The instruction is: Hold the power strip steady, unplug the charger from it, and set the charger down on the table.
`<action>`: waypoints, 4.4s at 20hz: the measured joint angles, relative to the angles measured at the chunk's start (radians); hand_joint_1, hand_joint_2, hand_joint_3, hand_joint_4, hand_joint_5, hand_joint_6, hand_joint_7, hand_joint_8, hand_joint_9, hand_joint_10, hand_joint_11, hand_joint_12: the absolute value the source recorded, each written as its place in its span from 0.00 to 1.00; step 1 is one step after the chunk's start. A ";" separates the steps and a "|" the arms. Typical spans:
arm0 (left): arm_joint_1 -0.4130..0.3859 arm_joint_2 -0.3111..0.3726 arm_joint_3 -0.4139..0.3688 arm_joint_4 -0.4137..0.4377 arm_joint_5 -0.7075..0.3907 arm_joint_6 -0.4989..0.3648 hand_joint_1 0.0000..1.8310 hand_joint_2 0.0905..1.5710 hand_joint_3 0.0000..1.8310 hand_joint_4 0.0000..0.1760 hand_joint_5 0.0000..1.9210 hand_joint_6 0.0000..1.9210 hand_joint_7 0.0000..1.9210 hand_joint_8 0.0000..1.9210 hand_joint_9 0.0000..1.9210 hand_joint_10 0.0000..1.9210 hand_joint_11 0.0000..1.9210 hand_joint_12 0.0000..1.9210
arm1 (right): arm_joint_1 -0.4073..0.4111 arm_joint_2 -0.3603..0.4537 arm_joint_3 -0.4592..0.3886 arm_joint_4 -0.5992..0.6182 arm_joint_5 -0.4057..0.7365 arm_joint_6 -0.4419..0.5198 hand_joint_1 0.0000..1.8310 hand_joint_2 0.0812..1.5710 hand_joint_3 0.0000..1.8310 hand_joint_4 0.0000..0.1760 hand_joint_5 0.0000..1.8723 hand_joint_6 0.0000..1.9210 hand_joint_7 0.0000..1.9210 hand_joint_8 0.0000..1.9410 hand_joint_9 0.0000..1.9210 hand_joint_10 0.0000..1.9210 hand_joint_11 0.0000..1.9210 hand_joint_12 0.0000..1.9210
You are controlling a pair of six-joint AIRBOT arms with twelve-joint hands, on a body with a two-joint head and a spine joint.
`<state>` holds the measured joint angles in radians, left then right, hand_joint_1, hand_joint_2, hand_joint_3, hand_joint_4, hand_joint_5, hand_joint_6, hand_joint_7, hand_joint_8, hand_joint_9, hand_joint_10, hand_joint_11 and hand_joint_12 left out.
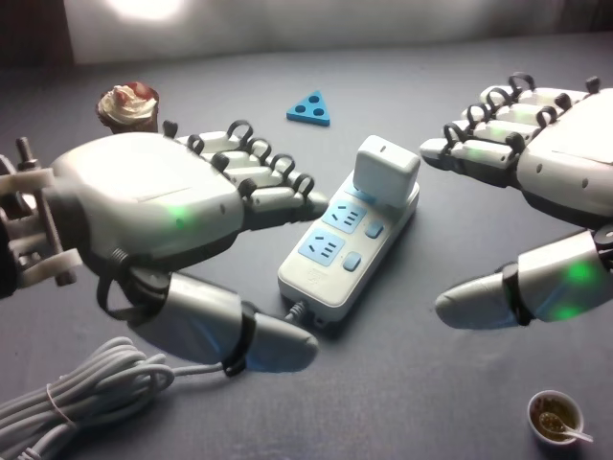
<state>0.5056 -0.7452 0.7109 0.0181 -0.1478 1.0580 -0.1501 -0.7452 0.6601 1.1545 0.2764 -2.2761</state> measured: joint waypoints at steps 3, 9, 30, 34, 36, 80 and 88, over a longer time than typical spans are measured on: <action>-0.016 -0.014 0.010 0.001 0.026 0.001 0.00 0.62 0.01 0.00 0.07 0.00 0.08 0.00 0.07 0.00 0.00 0.08 | 0.017 0.012 0.007 -0.004 -0.019 0.000 0.00 0.50 0.00 0.00 0.01 0.00 0.02 0.00 0.02 0.00 0.01 0.00; -0.018 -0.079 0.042 -0.008 0.079 0.003 0.00 0.62 0.00 0.00 0.07 0.00 0.09 0.00 0.08 0.01 0.01 0.09 | 0.024 0.013 0.011 0.050 0.004 0.001 0.00 0.50 0.00 0.00 0.01 0.00 0.02 0.01 0.02 0.01 0.01 0.01; 0.051 -0.282 0.193 -0.291 0.093 0.314 0.00 0.63 0.00 0.00 0.06 0.00 0.06 0.00 0.05 0.00 0.00 0.08 | 0.034 0.013 0.000 0.137 0.075 0.030 0.58 0.63 0.01 0.00 0.00 0.00 0.00 0.00 0.00 0.00 0.01 0.01; 0.051 -0.318 0.230 -0.293 0.087 0.327 0.01 0.63 0.00 0.00 0.06 0.00 0.05 0.00 0.04 0.00 0.00 0.08 | 0.034 0.013 -0.029 0.210 0.160 0.032 0.58 0.64 0.01 0.00 0.00 0.00 0.00 0.00 0.00 0.00 0.01 0.01; 0.051 -0.330 0.247 -0.293 0.087 0.330 0.01 0.63 0.00 0.00 0.06 0.00 0.06 0.00 0.05 0.00 0.01 0.08 | 0.035 0.013 -0.033 0.272 0.199 0.034 0.58 0.65 0.01 0.00 0.00 0.00 0.00 0.00 0.00 0.00 0.01 0.01; 0.110 -0.393 0.299 -0.334 0.084 0.348 0.01 0.63 0.00 0.00 0.07 0.00 0.07 0.00 0.05 0.00 0.02 0.05 | 0.061 -0.564 0.346 0.629 0.612 0.326 0.53 0.68 0.00 0.00 0.07 0.00 0.07 0.00 0.06 0.00 0.06 0.06; 0.110 -0.393 0.299 -0.341 0.082 0.348 0.01 0.63 0.00 0.00 0.07 0.00 0.06 0.00 0.05 0.00 0.01 0.04 | 0.060 -0.619 0.423 0.629 0.608 0.364 0.55 0.69 0.00 0.00 0.21 0.00 0.22 0.00 0.22 0.01 0.08 0.32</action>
<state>0.6159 -1.1385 1.0096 -0.3225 -0.0662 1.4059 -0.0898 -1.3640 1.0836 1.7840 0.8845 -1.9125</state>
